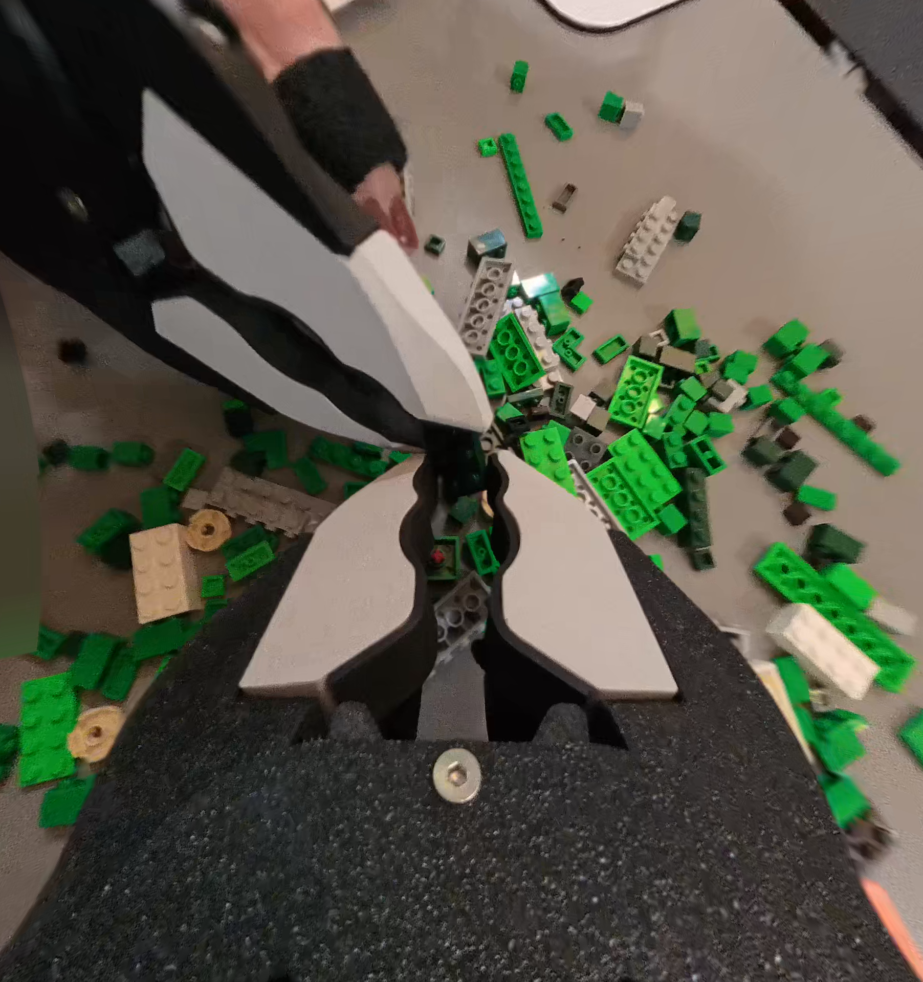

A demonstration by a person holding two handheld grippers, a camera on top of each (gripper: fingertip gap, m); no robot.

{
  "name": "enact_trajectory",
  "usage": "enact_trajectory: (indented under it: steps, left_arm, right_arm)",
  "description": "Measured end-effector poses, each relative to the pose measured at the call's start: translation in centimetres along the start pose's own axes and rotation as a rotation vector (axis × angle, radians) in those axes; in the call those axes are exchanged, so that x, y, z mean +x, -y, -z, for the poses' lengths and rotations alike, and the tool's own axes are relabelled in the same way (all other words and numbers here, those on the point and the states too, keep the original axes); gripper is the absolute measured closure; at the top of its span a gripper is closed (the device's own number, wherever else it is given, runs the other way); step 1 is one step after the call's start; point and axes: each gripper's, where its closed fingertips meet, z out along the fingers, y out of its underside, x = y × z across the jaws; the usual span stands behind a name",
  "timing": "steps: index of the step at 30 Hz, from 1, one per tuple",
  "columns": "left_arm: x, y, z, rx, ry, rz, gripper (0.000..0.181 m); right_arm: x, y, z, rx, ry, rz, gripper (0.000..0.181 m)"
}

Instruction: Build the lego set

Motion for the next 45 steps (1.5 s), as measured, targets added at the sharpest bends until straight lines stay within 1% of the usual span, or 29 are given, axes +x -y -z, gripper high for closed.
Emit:
enact_trajectory:
  steps: [2, 4, 5, 6, 11, 15, 18, 21, 24, 29, 31, 35, 41, 43, 45]
  left_arm:
    - [-0.3, -0.1, 0.1, 0.001, 0.031, -0.021, 0.165]
    - [-1.1, 0.0, 0.4, 0.004, 0.116, -0.08, 0.175]
    - [-1.4, 0.2, 0.6, 0.012, 0.133, -0.091, 0.175]
    - [-1.3, 0.2, 0.5, 0.013, 0.111, -0.052, 0.176]
    - [-1.1, -0.4, 0.1, 0.041, 0.02, 0.18, 0.169]
    - [-1.4, -0.3, 0.4, 0.078, -0.03, 0.281, 0.152]
    - [-0.8, 0.0, 0.3, 0.072, -0.071, 0.268, 0.147]
    - [0.1, 0.0, 0.1, 0.038, -0.104, 0.215, 0.15]
    - [0.7, 0.2, 0.0, 0.036, -0.132, 0.187, 0.161]
    - [1.1, 0.2, -0.2, 0.021, -0.148, 0.15, 0.165]
    - [1.4, 0.2, 0.0, 0.023, -0.16, 0.111, 0.165]
    - [0.4, 0.6, 0.5, 0.052, -0.089, 0.072, 0.166]
    - [0.2, 0.1, 0.4, 0.019, -0.012, -0.029, 0.166]
    - [-0.5, -0.2, 0.4, 0.008, 0.05, -0.051, 0.166]
    - [-0.6, -0.2, 0.5, 0.025, 0.023, 0.002, 0.166]
  right_arm:
    - [-0.1, 0.2, 0.0, 0.044, 0.076, -0.11, 0.164]
    - [-0.3, 1.0, 0.5, 0.132, 0.196, -0.278, 0.164]
    - [-0.4, 1.2, 0.7, 0.156, 0.25, -0.323, 0.164]
    - [-0.3, 1.0, 0.6, 0.159, 0.251, -0.322, 0.164]
    - [0.6, 0.4, 0.2, 0.09, 0.07, -0.107, 0.164]
    - [1.3, -0.4, 0.2, -0.009, -0.091, 0.144, 0.164]
    - [1.0, -0.5, -0.1, -0.072, -0.183, 0.332, 0.164]
    - [0.9, -0.4, -0.1, -0.122, -0.254, 0.475, 0.164]
    - [1.0, -0.5, 0.1, -0.152, -0.286, 0.532, 0.164]
    - [0.7, -0.8, 0.0, -0.194, -0.294, 0.621, 0.164]
    - [0.2, -0.9, -0.1, -0.171, -0.23, 0.543, 0.164]
    - [-0.1, 0.0, 0.3, -0.03, -0.073, 0.271, 0.166]
    - [-0.5, 0.1, -0.2, 0.05, 0.095, -0.035, 0.17]
    - [-0.7, 0.7, 0.0, 0.113, 0.174, -0.167, 0.174]
    - [-0.7, 0.7, 0.0, 0.129, 0.218, -0.227, 0.176]
